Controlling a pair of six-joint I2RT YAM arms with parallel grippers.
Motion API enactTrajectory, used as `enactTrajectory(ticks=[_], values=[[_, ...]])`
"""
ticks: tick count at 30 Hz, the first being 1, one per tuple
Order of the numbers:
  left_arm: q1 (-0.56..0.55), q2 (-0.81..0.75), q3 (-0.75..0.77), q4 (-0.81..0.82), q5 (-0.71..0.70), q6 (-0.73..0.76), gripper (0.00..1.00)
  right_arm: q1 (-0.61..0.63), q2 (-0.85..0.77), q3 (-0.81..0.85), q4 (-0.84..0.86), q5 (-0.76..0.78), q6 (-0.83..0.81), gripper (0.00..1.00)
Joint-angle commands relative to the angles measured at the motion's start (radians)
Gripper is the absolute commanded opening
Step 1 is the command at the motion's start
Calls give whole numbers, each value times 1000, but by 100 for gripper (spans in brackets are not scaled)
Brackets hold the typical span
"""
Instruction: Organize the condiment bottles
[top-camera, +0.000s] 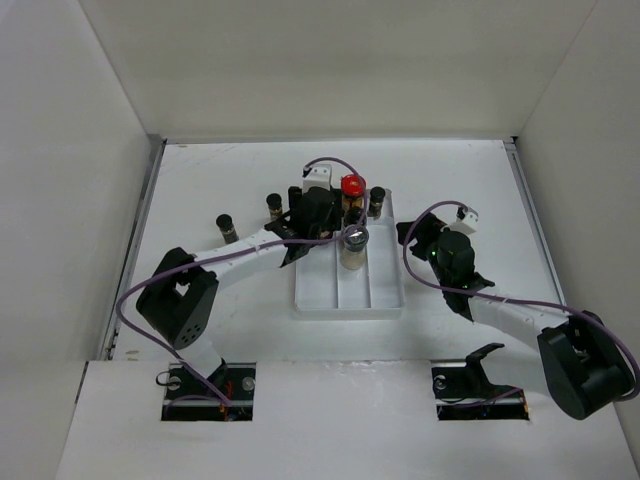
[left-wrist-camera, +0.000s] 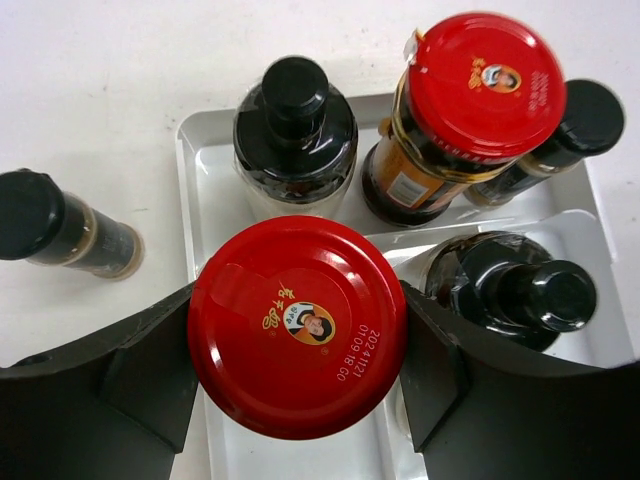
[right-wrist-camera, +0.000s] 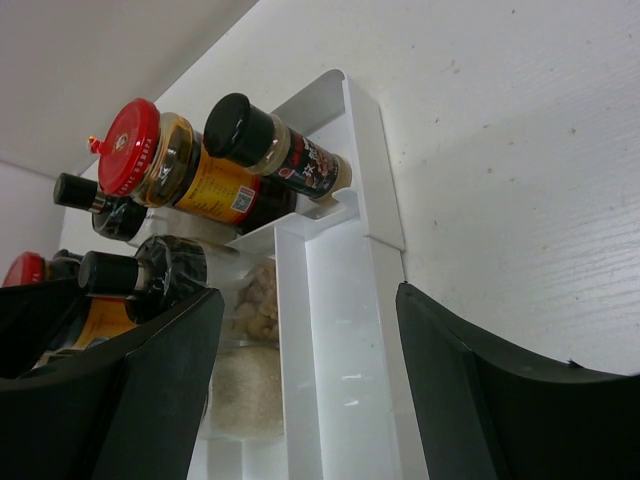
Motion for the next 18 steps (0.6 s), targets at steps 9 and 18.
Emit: enactTrajectory(ticks=[9,18], values=[[21,16,-13,189,-5,-21,41,10,8,29,60,-6,-21,77],[27,-88,-62,183,-22,-12,76,10,12,31,59,-6,-21,77]])
